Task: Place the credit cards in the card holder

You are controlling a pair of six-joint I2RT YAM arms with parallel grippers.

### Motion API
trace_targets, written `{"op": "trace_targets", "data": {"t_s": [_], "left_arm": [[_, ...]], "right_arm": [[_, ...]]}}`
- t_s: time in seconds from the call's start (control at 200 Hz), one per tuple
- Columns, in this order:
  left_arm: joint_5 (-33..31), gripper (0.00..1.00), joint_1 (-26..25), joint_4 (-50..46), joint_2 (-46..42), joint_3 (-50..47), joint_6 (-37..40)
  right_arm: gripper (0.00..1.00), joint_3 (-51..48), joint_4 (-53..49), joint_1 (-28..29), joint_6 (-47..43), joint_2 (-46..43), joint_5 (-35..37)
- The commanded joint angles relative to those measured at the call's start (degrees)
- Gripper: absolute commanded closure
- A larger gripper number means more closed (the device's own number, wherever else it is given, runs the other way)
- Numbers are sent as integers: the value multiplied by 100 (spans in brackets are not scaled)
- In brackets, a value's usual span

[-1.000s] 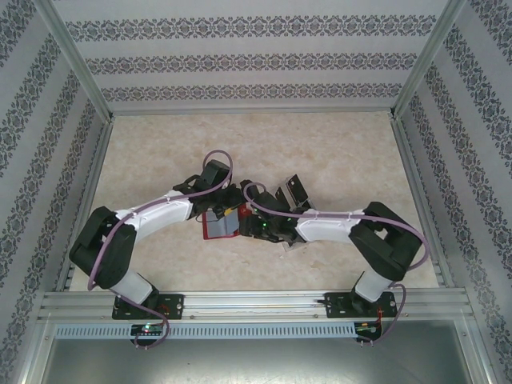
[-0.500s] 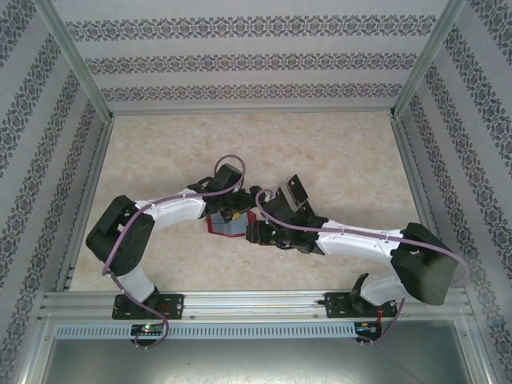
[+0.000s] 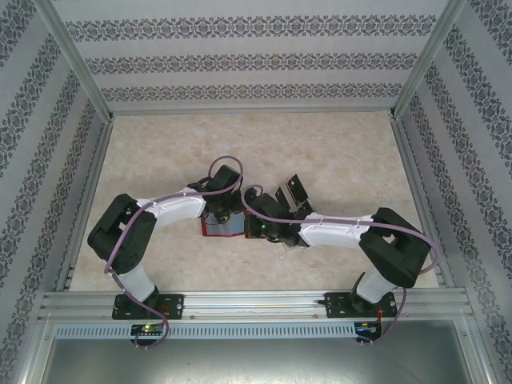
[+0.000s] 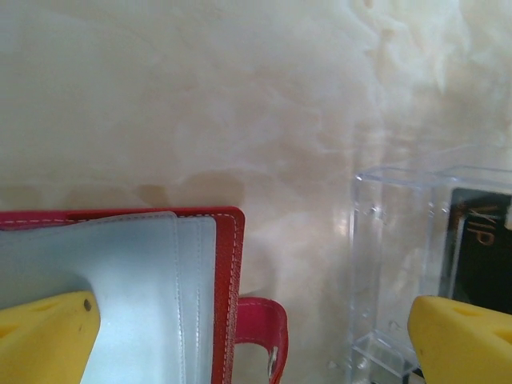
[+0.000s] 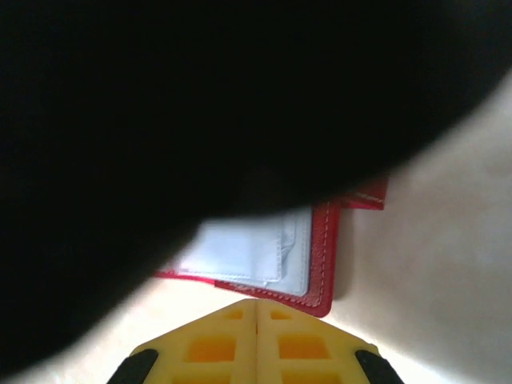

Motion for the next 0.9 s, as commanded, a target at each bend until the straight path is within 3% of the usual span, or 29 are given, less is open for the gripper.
{"op": "trace_targets", "data": {"t_s": [0.0, 0.46, 0.894], "left_arm": [[376, 0, -57, 224, -302, 295, 36], [702, 0, 42, 455, -355, 448, 12], [-39, 0, 394, -271, -717, 1146, 144]], "right_arm": [[97, 303, 376, -9, -259, 537, -403], [99, 421, 351, 121, -295, 494, -487], [98, -138, 248, 272, -114, -672, -28]]}}
